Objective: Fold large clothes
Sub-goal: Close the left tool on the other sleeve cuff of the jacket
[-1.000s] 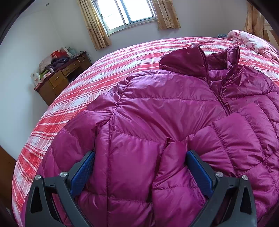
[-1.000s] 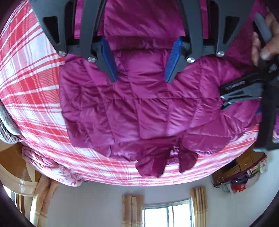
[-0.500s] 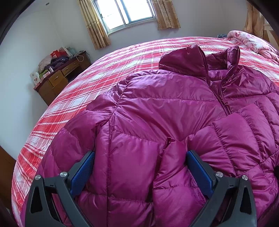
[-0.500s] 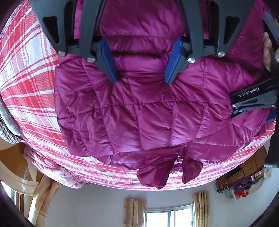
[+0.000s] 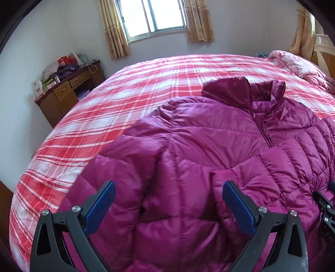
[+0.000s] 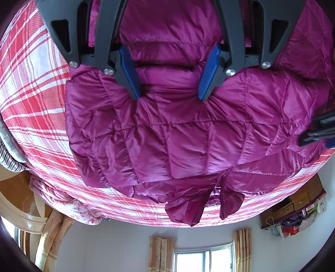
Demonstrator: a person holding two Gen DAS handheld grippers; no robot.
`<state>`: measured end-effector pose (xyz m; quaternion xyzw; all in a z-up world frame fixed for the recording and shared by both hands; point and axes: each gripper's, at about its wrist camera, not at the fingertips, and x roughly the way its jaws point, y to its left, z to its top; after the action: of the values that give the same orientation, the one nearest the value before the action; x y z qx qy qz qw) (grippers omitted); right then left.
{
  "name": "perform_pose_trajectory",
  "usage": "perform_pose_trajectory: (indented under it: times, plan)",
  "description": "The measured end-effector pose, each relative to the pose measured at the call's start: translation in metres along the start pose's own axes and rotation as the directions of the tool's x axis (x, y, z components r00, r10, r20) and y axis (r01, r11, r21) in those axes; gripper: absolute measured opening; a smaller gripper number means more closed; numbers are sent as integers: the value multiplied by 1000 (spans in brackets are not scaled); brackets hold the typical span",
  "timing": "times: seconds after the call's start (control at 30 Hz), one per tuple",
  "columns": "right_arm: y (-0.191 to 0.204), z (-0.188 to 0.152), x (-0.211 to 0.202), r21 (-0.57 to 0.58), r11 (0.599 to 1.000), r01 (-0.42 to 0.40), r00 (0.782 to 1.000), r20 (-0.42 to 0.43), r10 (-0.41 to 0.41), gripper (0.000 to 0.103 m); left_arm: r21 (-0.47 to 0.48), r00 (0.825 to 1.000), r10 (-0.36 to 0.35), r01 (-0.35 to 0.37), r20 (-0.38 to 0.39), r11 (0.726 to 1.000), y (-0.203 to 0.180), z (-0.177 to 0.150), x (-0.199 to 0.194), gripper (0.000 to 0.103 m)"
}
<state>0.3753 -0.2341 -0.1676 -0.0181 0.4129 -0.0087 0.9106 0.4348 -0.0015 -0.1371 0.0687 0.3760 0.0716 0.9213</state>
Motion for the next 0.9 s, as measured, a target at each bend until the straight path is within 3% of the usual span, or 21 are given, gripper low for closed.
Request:
perform_pose_trajectory:
  times: [0.17,0.4,0.53,0.7,0.73,0.77,0.83,0.9]
  plan:
    - [-1,1,0,1,1000,-3,1000,1,3,61,-11,991,133,-133,21,991,68,-18,-20,102]
    - [-1,1,-1,0,1000,0,1000,2,0,61,-40,947,316,-319,-62,947,160,-83,-33,102]
    - [-1,1,-2,-5,1000,5,1000,3,-5,61,-112,954,276,-289,-121,951,196,-122,-50,102]
    - [0,1,-2,-14,1000,16,1000,6,-16,61,-224,980,133,-163,-146,961,208,-154,-67,102]
    - [0,1,-3,-16,1000,18,1000,8,-17,61,-230,983,111,-142,-143,963,207,-156,-68,92]
    - [1,1,-3,-18,1000,21,1000,9,-20,61,-232,987,80,-110,-136,966,204,-157,-68,67]
    - [2,0,-3,-23,999,29,1000,9,-29,61,-217,990,50,-78,-130,973,198,-154,-66,39]
    - [3,1,-5,-21,999,26,1000,10,-26,61,-190,990,78,-100,-119,977,195,-149,-70,25]
